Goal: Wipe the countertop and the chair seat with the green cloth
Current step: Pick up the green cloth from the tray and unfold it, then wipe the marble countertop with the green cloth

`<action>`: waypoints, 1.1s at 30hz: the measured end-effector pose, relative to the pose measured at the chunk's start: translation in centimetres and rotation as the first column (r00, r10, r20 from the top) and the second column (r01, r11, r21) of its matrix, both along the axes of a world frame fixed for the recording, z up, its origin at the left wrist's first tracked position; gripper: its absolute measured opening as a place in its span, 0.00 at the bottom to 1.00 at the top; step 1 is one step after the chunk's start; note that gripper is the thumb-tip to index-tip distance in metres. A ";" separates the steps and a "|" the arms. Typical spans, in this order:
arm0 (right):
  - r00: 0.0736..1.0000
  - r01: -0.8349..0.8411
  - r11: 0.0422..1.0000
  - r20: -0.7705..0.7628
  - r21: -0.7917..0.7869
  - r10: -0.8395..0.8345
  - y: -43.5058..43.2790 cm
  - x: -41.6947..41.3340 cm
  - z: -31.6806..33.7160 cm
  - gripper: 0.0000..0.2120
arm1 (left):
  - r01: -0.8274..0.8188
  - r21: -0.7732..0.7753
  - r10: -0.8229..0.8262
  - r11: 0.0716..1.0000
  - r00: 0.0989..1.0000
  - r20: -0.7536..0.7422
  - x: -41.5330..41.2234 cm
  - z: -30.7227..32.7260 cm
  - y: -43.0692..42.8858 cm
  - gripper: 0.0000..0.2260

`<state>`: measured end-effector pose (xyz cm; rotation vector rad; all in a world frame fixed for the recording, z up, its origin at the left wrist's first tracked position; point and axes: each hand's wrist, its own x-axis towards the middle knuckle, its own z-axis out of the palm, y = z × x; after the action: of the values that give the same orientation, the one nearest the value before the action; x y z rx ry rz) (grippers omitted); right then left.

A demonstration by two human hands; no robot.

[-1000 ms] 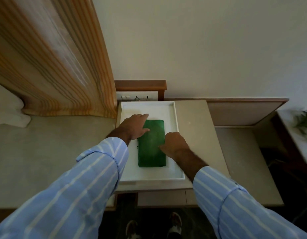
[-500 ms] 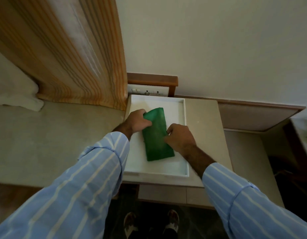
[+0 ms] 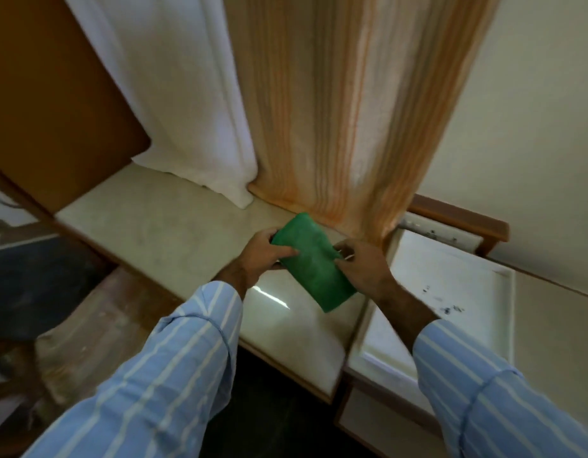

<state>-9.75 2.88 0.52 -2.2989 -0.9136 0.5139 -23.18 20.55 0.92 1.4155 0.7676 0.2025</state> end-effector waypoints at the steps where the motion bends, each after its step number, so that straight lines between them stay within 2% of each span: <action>1: 0.999 -0.039 0.999 0.002 -0.002 0.039 2.0 -1.0 0.1 0.15 | -0.036 -0.010 0.036 0.999 0.999 0.000 -1.9 -0.1 1.6 0.14; 8: 0.973 -0.228 0.974 -0.037 -0.010 0.227 14.3 -8.8 -0.6 0.12 | -0.245 -0.016 0.244 0.969 0.967 -0.072 -13.6 -3.5 10.9 0.17; 13: 0.941 -0.332 0.942 -0.085 -0.058 0.327 21.1 -12.3 -2.6 0.13 | -0.366 0.035 0.368 0.930 0.928 -0.059 -18.8 -6.1 14.6 0.10; 15: 0.928 -0.366 0.927 -0.110 -0.082 0.356 23.3 -12.9 -3.8 0.14 | -0.394 0.062 0.398 0.917 0.914 -0.077 -19.9 -7.1 16.1 0.11; 18: 0.912 -0.403 0.909 -0.132 -0.106 0.389 27.2 -13.2 -6.1 0.15 | -0.414 0.088 0.422 0.906 0.900 -0.105 -20.8 -8.8 19.2 0.15; 25: 0.894 -0.423 0.901 -0.205 -0.092 0.399 37.1 -11.8 -11.3 0.13 | -0.437 0.193 0.470 0.878 0.862 -0.188 -19.6 -12.8 28.1 0.10; 33: 0.874 -0.422 0.897 -0.322 -0.134 0.363 45.0 -10.1 -18.3 0.13 | -0.293 0.494 0.502 0.818 0.784 -0.366 -16.5 -17.2 36.2 0.12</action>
<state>-19.85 47.90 -17.77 -2.1267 -1.2338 1.1361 -39.64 56.71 -16.32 1.7123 1.5309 0.3731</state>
